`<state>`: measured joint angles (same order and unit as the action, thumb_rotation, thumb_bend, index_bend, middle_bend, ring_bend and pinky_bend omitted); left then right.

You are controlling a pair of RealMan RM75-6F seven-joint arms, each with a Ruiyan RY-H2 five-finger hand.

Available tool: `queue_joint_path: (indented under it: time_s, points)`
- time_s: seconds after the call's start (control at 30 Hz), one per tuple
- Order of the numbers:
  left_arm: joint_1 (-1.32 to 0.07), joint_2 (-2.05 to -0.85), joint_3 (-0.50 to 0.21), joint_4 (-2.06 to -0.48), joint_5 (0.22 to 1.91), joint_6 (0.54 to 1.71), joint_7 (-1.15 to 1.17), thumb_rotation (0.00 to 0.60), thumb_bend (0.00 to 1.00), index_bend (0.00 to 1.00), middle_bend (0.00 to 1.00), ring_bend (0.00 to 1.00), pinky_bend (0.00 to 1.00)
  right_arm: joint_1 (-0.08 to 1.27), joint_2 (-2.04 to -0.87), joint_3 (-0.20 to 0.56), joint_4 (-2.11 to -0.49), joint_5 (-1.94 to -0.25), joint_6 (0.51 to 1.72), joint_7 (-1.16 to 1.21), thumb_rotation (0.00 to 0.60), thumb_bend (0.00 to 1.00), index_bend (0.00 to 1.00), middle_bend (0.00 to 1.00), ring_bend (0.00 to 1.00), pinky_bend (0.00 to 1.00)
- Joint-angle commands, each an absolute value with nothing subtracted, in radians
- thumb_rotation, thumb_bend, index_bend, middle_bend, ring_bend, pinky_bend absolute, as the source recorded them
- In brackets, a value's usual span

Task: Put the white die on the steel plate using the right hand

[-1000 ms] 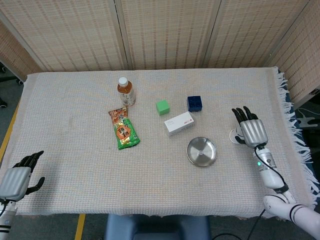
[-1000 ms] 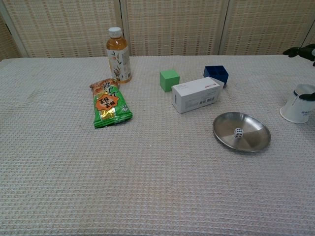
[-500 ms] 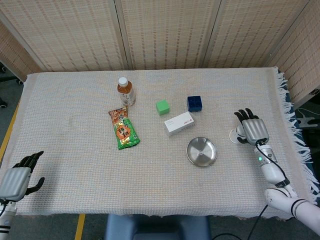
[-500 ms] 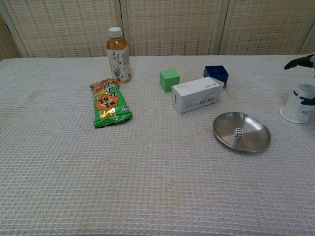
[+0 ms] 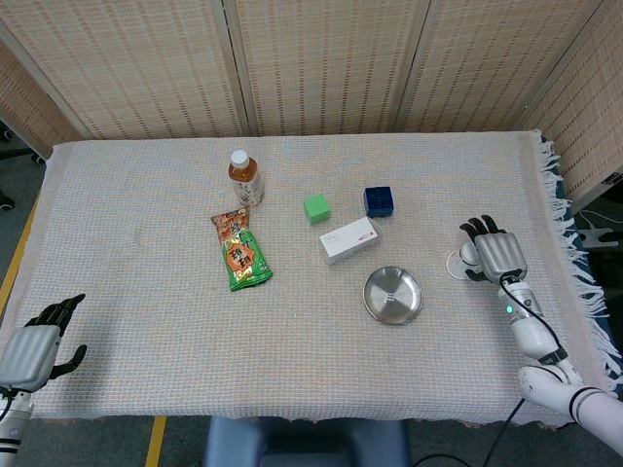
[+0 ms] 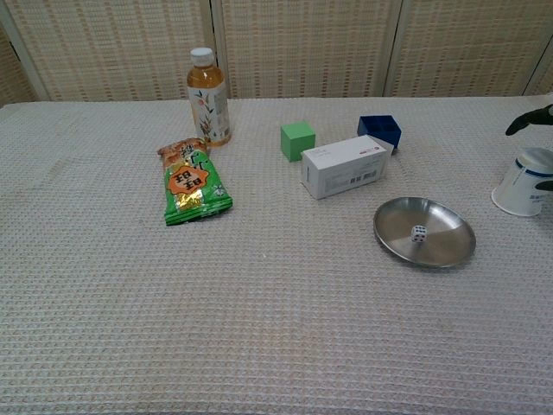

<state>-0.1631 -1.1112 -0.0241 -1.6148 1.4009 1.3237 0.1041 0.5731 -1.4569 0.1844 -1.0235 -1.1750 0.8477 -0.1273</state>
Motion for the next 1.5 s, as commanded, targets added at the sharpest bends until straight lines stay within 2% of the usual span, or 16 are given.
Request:
queue_joint_path:
  time_s: [0.03, 0.27, 0.47, 0.7, 0.83, 0.97, 1.13, 1.23, 1.5]
  points:
    - [-0.164, -1.111, -0.022, -1.617, 1.404, 1.322, 0.105, 0.6, 0.35, 0.09, 0.14, 0.16, 0.37, 0.577, -1.463, 0.181, -1.003, -1.158, 0.816, -0.125, 0.6, 0.12, 0.21, 0.16, 0.08, 0.37]
    - [-0.163, -1.11, -0.024, -1.616, 1.4, 1.323, 0.103, 0.6, 0.35, 0.09, 0.14, 0.16, 0.37, 0.584, -1.48, 0.172, -0.97, -1.171, 0.801, -0.096, 0.6, 0.17, 0.23, 0.17, 0.11, 0.38]
    - [-0.165, -1.11, -0.022, -1.619, 1.4, 1.318, 0.109, 0.6, 0.35, 0.09, 0.14, 0.16, 0.37, 0.578, -1.491, 0.169, -0.961, -1.209, 0.846, -0.056, 0.6, 0.22, 0.37, 0.29, 0.23, 0.51]
    - [-0.165, -1.109, -0.023, -1.621, 1.396, 1.318, 0.11, 0.6, 0.35, 0.09, 0.14, 0.16, 0.37, 0.569, -1.507, 0.167, -0.947, -1.247, 0.903, -0.011, 0.6, 0.25, 0.49, 0.4, 0.37, 0.6]
    - [-0.167, -1.11, -0.022, -1.621, 1.394, 1.315, 0.113, 0.6, 0.35, 0.09, 0.14, 0.16, 0.37, 0.558, -1.478, 0.156, -1.028, -1.293, 0.951, 0.015, 0.6, 0.25, 0.5, 0.41, 0.38, 0.61]
    - [-0.168, -1.111, -0.021, -1.622, 1.393, 1.311, 0.118, 0.6, 0.35, 0.09, 0.14, 0.16, 0.37, 0.546, -1.41, 0.136, -1.208, -1.366, 1.007, 0.05, 0.6, 0.25, 0.5, 0.41, 0.38, 0.61]
    - [-0.167, -1.109, -0.02, -1.626, 1.396, 1.314, 0.119, 0.6, 0.35, 0.09, 0.14, 0.16, 0.37, 0.572, -1.323, 0.109, -1.417, -1.423, 0.961, 0.096, 0.6, 0.25, 0.5, 0.41, 0.38, 0.61]
    - [-0.165, -1.107, -0.02, -1.626, 1.397, 1.318, 0.114, 0.6, 0.35, 0.09, 0.14, 0.16, 0.37, 0.593, -1.329, 0.106, -1.438, -1.428, 0.935, 0.074, 0.6, 0.25, 0.5, 0.41, 0.38, 0.61]
    - [-0.164, -1.102, -0.022, -1.624, 1.393, 1.317, 0.094, 0.6, 0.35, 0.09, 0.14, 0.16, 0.37, 0.62, -1.428, 0.102, -1.367, -1.401, 0.91, 0.004, 0.6, 0.25, 0.5, 0.41, 0.38, 0.61]
